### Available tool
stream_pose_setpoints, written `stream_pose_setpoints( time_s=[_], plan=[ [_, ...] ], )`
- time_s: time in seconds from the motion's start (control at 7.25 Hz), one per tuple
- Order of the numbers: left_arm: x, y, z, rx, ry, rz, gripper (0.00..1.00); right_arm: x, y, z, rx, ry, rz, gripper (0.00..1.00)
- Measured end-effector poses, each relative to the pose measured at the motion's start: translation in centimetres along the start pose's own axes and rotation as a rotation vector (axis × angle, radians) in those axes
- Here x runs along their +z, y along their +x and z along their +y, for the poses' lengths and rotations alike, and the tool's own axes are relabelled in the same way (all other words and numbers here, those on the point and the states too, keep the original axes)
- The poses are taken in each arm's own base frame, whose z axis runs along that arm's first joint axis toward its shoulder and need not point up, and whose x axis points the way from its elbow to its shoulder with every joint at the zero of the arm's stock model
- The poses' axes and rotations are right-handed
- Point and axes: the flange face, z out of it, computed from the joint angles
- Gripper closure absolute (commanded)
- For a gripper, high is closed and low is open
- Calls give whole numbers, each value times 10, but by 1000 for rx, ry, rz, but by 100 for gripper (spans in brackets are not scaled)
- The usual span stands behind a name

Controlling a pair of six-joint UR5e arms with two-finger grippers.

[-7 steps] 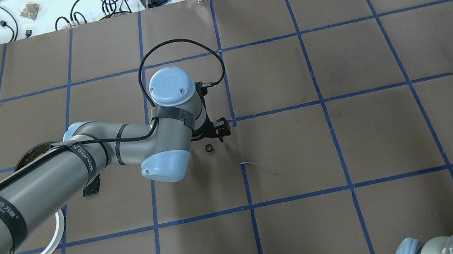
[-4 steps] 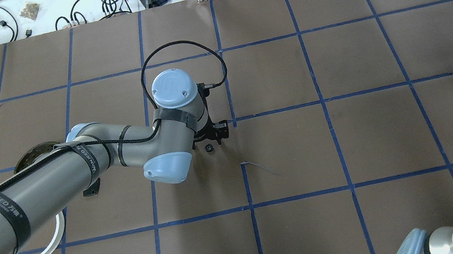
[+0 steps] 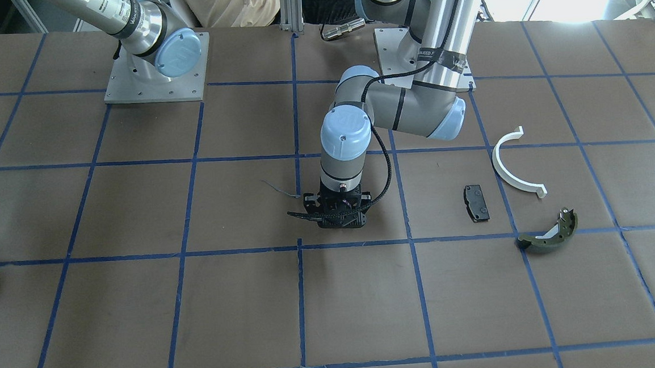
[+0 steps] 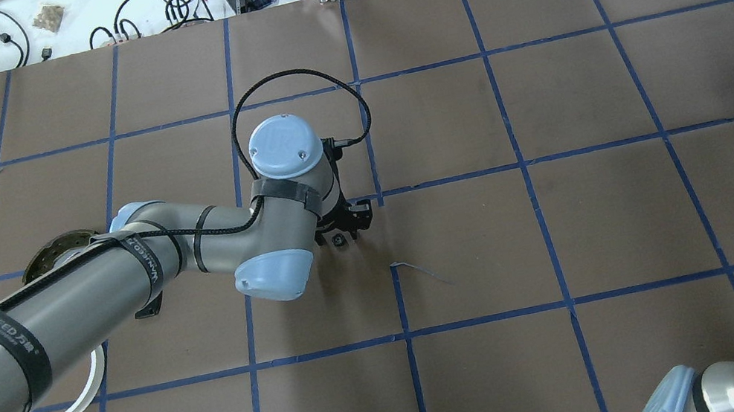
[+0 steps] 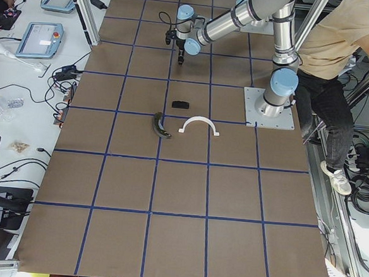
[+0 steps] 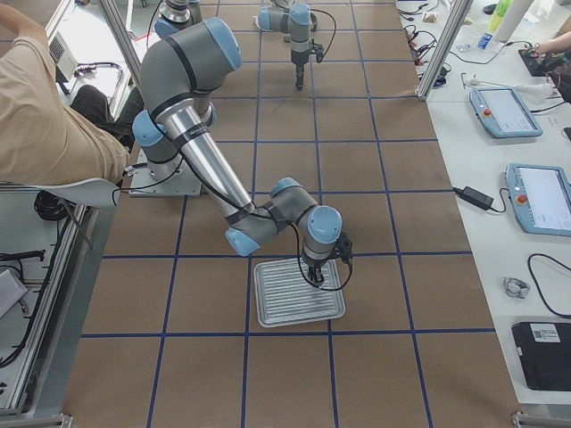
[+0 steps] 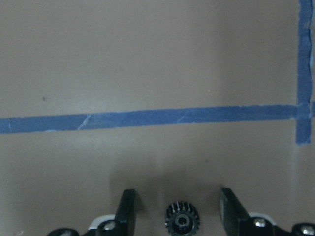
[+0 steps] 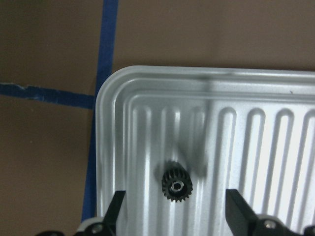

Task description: Place bearing gear from tray to pile

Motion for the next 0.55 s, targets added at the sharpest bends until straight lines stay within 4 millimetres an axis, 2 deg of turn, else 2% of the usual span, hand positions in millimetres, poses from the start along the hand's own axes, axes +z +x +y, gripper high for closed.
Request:
stream_pose_setpoints(
  time_s=[0.14, 0.28, 0.55],
  plan=[
    [1, 0, 4, 2, -4, -2, 87, 4, 1, 0, -3, 1, -4, 33],
    [3, -1, 7, 3, -9, -3, 100, 6, 1, -1, -4, 5, -8, 36],
    [2, -1, 6, 4, -3, -2, 100, 7, 1, -2, -5, 11, -8, 46]
  ],
)
